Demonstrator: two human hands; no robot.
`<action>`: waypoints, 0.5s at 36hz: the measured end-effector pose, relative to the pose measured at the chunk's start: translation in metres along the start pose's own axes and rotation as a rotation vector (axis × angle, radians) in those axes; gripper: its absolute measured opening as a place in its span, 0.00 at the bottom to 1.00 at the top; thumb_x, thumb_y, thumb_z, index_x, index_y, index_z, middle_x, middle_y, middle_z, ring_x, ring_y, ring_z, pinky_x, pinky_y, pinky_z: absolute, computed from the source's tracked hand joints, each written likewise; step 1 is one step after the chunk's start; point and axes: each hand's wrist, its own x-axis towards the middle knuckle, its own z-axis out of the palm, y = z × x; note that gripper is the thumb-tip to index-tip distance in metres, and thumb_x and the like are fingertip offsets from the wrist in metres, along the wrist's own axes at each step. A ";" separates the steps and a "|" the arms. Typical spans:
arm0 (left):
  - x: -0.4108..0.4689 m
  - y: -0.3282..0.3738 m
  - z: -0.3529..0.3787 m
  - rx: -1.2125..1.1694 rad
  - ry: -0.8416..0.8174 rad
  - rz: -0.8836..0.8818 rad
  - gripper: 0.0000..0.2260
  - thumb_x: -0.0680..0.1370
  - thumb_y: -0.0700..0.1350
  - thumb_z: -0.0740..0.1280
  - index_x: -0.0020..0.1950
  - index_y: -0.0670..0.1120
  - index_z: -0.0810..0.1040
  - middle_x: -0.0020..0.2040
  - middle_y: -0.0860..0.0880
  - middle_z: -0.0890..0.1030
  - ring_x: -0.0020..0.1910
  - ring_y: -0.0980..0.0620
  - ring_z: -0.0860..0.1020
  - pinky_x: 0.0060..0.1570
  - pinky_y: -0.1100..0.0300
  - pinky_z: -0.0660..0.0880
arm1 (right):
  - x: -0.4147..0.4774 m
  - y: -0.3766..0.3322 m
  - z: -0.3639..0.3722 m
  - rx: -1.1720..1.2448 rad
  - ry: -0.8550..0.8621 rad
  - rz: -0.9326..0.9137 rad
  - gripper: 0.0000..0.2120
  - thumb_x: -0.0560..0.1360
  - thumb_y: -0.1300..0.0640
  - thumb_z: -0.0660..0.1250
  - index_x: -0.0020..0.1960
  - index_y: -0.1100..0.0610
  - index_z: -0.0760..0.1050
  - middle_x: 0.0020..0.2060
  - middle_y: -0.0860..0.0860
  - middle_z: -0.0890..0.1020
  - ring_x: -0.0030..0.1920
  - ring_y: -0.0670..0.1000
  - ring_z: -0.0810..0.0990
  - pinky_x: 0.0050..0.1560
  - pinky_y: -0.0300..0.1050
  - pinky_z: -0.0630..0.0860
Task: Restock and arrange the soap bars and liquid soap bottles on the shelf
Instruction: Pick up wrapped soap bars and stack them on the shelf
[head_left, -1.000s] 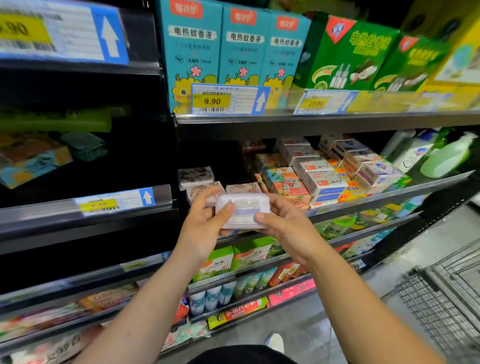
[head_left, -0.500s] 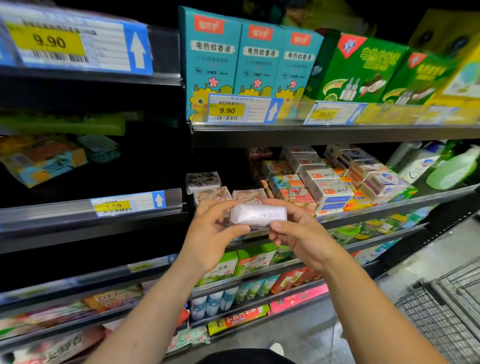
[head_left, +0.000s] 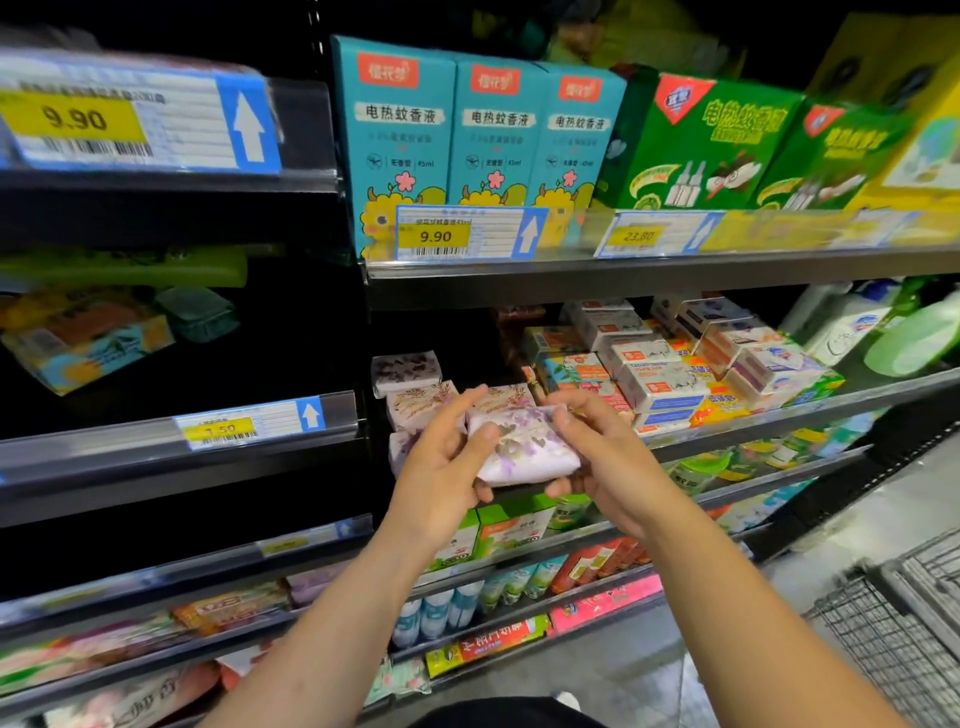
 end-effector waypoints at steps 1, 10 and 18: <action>0.001 -0.001 -0.001 0.003 0.016 -0.029 0.13 0.83 0.47 0.62 0.66 0.62 0.73 0.54 0.48 0.82 0.30 0.54 0.76 0.30 0.61 0.72 | 0.000 0.000 -0.002 0.039 -0.016 -0.014 0.14 0.77 0.51 0.67 0.62 0.51 0.74 0.54 0.54 0.79 0.43 0.51 0.83 0.32 0.45 0.81; 0.001 -0.006 -0.015 0.068 -0.245 -0.061 0.39 0.69 0.31 0.77 0.68 0.63 0.65 0.59 0.50 0.80 0.44 0.53 0.82 0.46 0.61 0.79 | -0.003 -0.007 -0.018 0.303 -0.080 0.019 0.11 0.77 0.57 0.64 0.53 0.56 0.84 0.53 0.61 0.84 0.37 0.61 0.84 0.32 0.42 0.83; 0.007 -0.005 -0.015 0.160 -0.077 0.097 0.28 0.68 0.34 0.78 0.57 0.60 0.75 0.53 0.53 0.79 0.50 0.61 0.80 0.50 0.65 0.78 | -0.008 0.001 -0.025 0.183 -0.206 0.000 0.31 0.69 0.82 0.64 0.67 0.58 0.76 0.59 0.62 0.81 0.51 0.63 0.84 0.47 0.46 0.84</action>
